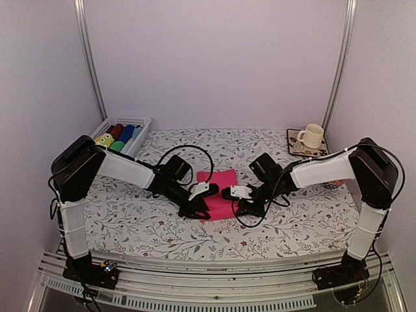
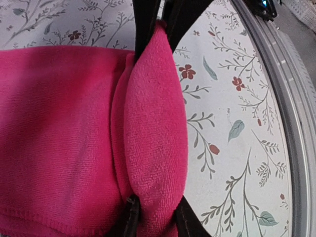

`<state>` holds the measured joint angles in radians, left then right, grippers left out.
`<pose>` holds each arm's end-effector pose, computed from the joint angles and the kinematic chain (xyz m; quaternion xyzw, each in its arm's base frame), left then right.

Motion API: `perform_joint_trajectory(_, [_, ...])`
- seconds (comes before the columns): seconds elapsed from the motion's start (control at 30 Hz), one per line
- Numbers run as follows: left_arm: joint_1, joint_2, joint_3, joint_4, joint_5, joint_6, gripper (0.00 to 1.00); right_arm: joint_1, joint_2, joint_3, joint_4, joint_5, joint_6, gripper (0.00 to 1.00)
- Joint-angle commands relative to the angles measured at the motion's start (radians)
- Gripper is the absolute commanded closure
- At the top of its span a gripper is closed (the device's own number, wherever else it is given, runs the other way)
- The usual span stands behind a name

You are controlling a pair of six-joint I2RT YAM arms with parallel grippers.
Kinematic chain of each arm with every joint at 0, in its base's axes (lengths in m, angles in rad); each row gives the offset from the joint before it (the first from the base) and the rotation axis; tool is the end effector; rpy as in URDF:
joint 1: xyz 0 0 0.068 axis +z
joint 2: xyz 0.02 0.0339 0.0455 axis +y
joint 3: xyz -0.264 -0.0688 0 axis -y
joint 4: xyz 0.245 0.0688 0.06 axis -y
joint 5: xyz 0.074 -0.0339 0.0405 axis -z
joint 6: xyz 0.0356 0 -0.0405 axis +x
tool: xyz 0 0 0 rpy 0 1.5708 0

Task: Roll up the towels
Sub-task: Roll the towel at the center of the board.

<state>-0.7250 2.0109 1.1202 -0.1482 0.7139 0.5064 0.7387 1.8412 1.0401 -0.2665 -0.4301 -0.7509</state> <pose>0.2722 -0.2723 0.1126 0.5971 0.6850 -0.3620 0.2080 0.2528 0.2503 0.1405 -0.6804 0.6597 0.2052 0.2445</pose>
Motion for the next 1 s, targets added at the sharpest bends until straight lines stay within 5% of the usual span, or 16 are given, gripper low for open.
perform_joint_trajectory(0.0, [0.010, -0.035, -0.047, 0.015, -0.063, -0.007, 0.70, 0.008, 0.032, 0.006, -0.069, -0.047, 0.086, 0.96])
perform_joint_trajectory(0.1, [0.017, -0.086, -0.075, 0.035, -0.090, -0.014, 0.48, 0.007, 0.042, 0.009, -0.083, -0.070, 0.104, 0.96])
perform_joint_trajectory(0.23, [0.025, -0.129, -0.105, 0.060, -0.123, -0.025, 0.34, -0.005, 0.055, 0.019, -0.105, -0.108, 0.120, 0.96])
perform_joint_trajectory(0.43, [0.020, -0.199, -0.168, 0.142, -0.192, -0.024, 0.31, -0.041, 0.081, 0.048, -0.149, -0.191, 0.160, 0.96])
perform_joint_trajectory(0.67, [0.007, -0.268, -0.251, 0.272, -0.242, 0.002, 0.16, -0.080, 0.138, 0.093, -0.198, -0.268, 0.191, 0.97])
perform_joint_trajectory(0.97, [-0.064, -0.250, -0.219, 0.236, -0.238, 0.141, 0.18, -0.136, 0.204, 0.160, -0.246, -0.346, 0.251, 0.96])
